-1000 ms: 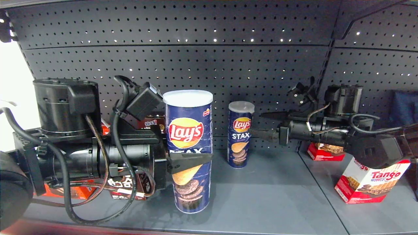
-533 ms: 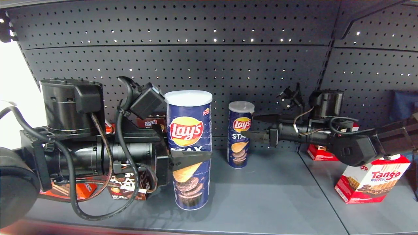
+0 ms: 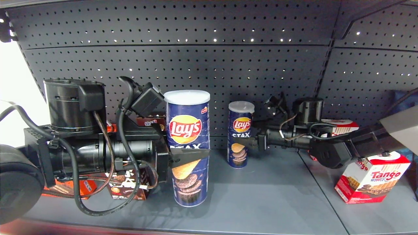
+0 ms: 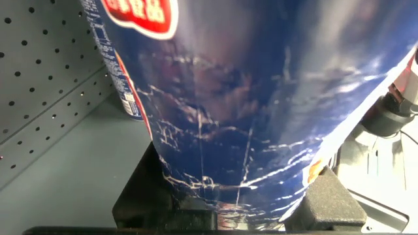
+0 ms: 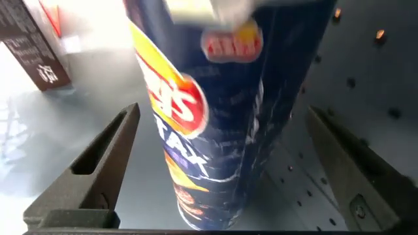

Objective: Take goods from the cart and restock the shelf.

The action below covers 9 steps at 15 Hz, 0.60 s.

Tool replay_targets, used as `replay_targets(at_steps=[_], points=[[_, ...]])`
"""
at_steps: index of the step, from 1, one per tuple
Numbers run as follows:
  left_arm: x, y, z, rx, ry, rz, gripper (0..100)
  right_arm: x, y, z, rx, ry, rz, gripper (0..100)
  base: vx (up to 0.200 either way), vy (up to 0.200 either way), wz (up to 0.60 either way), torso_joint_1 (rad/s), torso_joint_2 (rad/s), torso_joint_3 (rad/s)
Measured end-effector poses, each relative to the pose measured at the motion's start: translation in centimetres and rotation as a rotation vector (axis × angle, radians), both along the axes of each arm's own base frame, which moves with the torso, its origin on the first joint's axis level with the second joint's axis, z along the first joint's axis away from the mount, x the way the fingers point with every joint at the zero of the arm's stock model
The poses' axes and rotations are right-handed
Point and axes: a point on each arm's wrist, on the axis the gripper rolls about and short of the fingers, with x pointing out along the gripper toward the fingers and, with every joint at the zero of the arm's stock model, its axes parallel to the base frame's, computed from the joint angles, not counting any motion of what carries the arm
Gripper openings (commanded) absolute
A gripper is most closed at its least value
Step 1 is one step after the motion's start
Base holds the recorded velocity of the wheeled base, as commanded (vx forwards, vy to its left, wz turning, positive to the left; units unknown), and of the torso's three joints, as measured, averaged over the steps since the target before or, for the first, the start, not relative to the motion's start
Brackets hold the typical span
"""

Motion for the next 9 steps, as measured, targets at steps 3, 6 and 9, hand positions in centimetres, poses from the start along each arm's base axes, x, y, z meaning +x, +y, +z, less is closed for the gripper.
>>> replay_targets(at_steps=[3,6,9], points=[[0.0,0.0,0.0,0.001,0.001,0.002,0,0.4,0.3,-0.9,-0.005,0.014,0.004,100,0.000,0.000,0.00,0.000,0.00,0.000],[0.1,0.0,-0.1,0.001,0.002,0.003,0,0.6,0.4,-1.6,-0.011,0.028,0.004,100,0.000,0.000,0.00,0.000,0.00,0.000],[0.1,0.1,-0.1,0.001,0.002,0.005,0,0.8,0.4,-2.4,-0.019,0.047,0.003,100,0.000,0.000,0.00,0.000,0.00,0.000]])
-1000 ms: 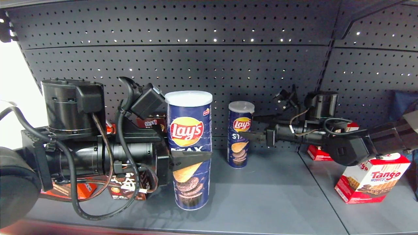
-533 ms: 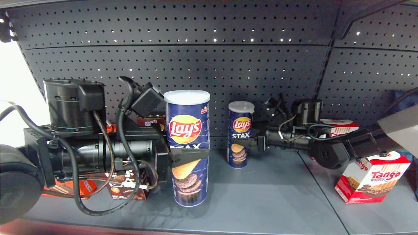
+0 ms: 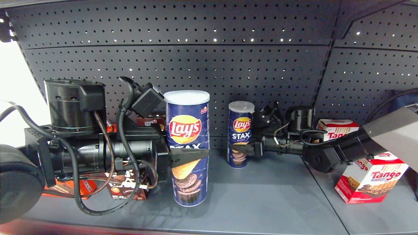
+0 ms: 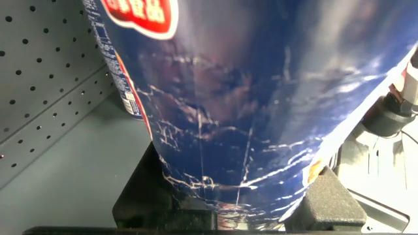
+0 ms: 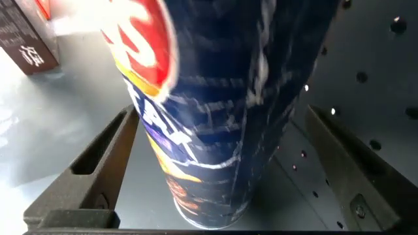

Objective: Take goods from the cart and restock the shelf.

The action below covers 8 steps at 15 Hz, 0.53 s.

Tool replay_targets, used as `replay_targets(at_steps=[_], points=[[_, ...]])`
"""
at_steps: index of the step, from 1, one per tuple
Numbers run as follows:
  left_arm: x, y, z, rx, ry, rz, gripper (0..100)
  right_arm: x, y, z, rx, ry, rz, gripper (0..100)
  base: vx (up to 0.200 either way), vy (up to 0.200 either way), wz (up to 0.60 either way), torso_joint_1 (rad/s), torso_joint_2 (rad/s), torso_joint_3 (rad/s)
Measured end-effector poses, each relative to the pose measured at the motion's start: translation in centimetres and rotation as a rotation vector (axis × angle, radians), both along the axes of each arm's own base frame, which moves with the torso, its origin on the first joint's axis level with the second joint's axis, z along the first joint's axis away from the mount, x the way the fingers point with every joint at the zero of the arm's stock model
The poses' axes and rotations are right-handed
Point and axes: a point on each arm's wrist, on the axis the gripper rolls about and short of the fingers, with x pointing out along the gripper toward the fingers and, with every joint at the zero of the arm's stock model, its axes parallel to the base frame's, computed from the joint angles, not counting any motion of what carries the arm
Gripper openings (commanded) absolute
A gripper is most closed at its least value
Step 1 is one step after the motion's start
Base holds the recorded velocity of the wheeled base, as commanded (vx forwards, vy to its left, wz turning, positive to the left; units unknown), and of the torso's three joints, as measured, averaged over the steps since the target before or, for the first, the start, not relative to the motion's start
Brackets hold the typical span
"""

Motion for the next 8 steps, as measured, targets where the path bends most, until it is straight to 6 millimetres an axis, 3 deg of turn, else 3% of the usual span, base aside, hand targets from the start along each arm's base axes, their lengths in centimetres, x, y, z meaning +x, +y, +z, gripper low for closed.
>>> replay_targets(at_steps=[5,6,8], points=[[0.08,0.22,-0.11,0.002,0.003,0.009,0,0.26,0.24,-1.04,-0.007,0.022,0.004,100,0.000,0.000,0.00,0.000,0.00,0.000],[0.09,0.24,-0.12,0.002,0.004,0.009,0,0.30,0.30,-1.13,-0.001,0.018,0.019,0,0.000,0.000,0.00,0.000,0.00,0.000],[0.08,0.24,-0.12,0.002,0.004,0.009,0,0.35,0.34,-1.23,0.005,0.018,0.027,0,0.000,0.000,0.00,0.000,0.00,0.000]])
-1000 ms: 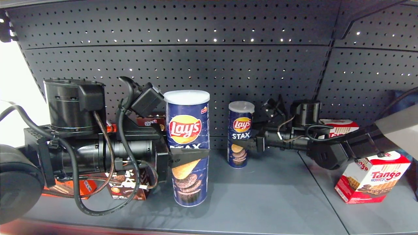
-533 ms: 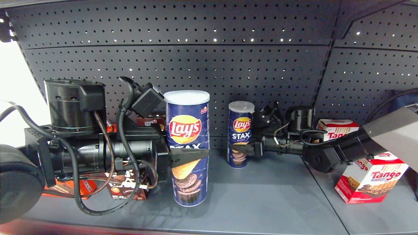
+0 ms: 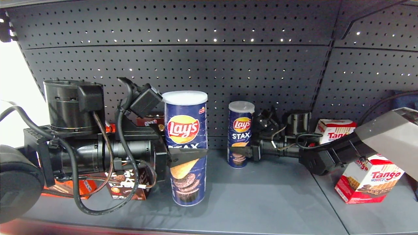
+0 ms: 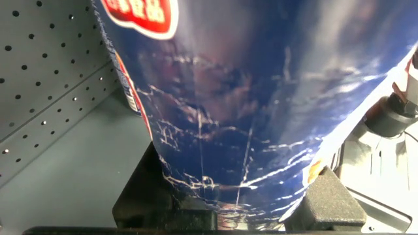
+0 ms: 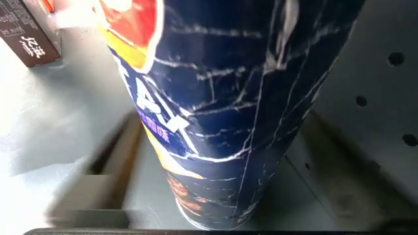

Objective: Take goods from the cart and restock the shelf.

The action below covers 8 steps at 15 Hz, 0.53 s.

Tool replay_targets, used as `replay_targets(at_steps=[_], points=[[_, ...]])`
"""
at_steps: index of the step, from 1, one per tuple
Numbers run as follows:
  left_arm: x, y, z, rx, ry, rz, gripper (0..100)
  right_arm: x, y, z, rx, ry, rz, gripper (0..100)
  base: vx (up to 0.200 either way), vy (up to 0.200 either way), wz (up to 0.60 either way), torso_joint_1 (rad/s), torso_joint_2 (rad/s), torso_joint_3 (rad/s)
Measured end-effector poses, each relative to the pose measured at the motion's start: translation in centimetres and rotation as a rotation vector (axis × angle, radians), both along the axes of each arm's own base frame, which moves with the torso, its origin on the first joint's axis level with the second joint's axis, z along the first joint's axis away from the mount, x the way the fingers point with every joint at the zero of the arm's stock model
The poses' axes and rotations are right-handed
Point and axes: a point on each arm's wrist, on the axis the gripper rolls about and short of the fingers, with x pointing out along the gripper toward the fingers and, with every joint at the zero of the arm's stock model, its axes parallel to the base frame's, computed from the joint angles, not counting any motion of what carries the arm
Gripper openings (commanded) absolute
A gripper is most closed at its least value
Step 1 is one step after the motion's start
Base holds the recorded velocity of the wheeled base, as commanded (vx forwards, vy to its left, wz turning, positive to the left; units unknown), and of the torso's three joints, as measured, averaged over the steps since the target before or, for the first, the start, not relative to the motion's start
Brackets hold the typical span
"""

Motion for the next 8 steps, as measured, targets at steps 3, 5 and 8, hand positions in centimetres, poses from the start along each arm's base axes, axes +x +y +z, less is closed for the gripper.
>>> replay_targets(at_steps=[3,5,8], points=[[0.0,0.0,0.0,0.000,-0.001,0.000,0,-0.1,0.0,-0.1,-0.001,0.003,-0.001,0,0.000,0.000,0.00,0.000,0.00,0.000],[0.0,0.0,0.0,-0.001,-0.001,0.000,0,-0.3,0.0,0.2,-0.001,0.003,0.000,0,0.000,0.000,0.00,0.000,0.00,0.000],[-0.1,0.1,0.0,0.000,0.000,0.000,0,-1.1,-0.2,0.9,-0.005,-0.001,-0.020,0,0.000,0.000,0.00,0.000,0.00,0.000]])
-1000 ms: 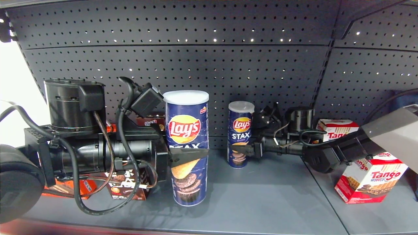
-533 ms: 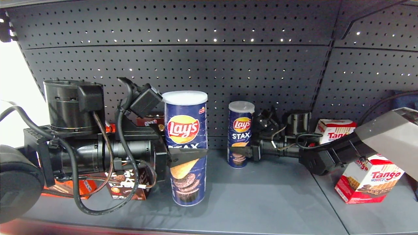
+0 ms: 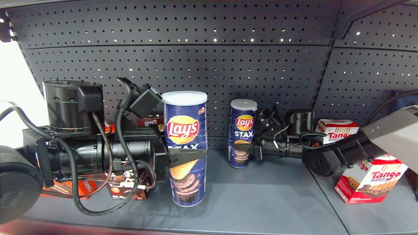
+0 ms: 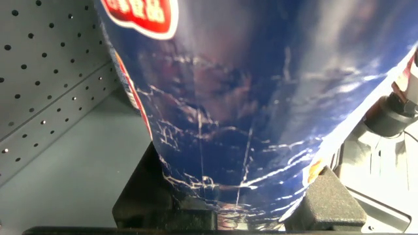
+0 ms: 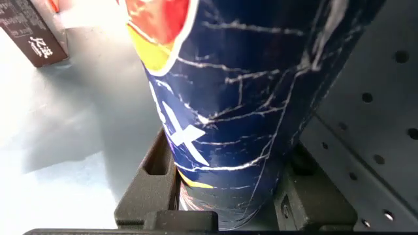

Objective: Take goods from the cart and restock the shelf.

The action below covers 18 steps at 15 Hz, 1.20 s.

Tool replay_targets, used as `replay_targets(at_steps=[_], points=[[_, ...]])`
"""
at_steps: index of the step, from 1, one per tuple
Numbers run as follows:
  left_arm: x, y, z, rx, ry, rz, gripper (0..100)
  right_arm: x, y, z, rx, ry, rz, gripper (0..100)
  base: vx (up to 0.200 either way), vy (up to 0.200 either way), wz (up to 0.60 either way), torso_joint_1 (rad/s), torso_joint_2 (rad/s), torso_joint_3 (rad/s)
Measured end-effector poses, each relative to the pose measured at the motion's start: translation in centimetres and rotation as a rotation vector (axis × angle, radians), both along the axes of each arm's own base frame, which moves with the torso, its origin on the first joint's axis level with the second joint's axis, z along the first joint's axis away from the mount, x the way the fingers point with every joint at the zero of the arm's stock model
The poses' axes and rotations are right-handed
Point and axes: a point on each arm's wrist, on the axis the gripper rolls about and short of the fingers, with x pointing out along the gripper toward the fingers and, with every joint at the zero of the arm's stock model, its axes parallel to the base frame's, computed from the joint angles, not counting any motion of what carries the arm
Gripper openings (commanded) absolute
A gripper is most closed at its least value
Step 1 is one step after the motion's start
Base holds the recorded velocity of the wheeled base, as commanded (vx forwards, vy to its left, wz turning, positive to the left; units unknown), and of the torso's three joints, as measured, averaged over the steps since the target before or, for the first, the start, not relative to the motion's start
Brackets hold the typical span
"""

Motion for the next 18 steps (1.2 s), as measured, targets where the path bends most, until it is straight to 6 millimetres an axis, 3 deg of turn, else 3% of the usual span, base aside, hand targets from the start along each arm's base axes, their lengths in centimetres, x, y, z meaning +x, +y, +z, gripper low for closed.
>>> replay_targets(at_steps=[3,12,18], points=[[-0.1,0.0,0.0,0.000,0.001,-0.001,0,-1.0,-0.3,1.1,0.007,-0.005,-0.025,0,0.000,0.000,0.00,0.000,0.00,0.000],[-0.2,0.0,0.1,0.000,0.001,-0.001,0,-9.0,1.5,3.9,0.035,0.032,0.004,0,0.000,0.000,0.00,0.000,0.00,0.000],[-0.1,0.0,0.2,-0.001,-0.004,0.003,0,-12.4,0.2,4.0,0.040,0.024,0.027,0,0.000,0.000,0.00,0.000,0.00,0.000]])
